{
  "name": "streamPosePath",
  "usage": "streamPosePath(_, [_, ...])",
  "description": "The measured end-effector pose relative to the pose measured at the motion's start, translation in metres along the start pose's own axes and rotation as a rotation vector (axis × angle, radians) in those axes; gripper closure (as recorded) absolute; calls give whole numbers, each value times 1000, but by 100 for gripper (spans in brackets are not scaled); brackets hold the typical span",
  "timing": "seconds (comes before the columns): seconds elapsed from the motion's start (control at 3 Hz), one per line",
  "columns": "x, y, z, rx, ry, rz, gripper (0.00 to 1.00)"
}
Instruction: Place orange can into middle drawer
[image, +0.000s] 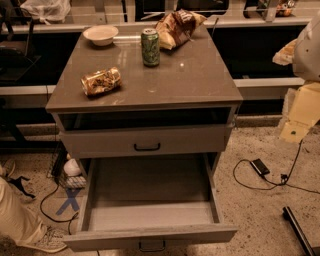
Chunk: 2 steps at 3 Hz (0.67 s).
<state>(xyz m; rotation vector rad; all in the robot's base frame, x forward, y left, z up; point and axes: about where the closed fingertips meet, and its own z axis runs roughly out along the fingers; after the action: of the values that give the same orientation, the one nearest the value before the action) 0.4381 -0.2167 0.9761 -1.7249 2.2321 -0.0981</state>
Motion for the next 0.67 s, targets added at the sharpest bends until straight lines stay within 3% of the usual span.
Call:
streamPosePath(0.33, [0,0,0,0,0,0,0])
streamPosePath(0.67, [-33,-18,11,16,-29,-64,0])
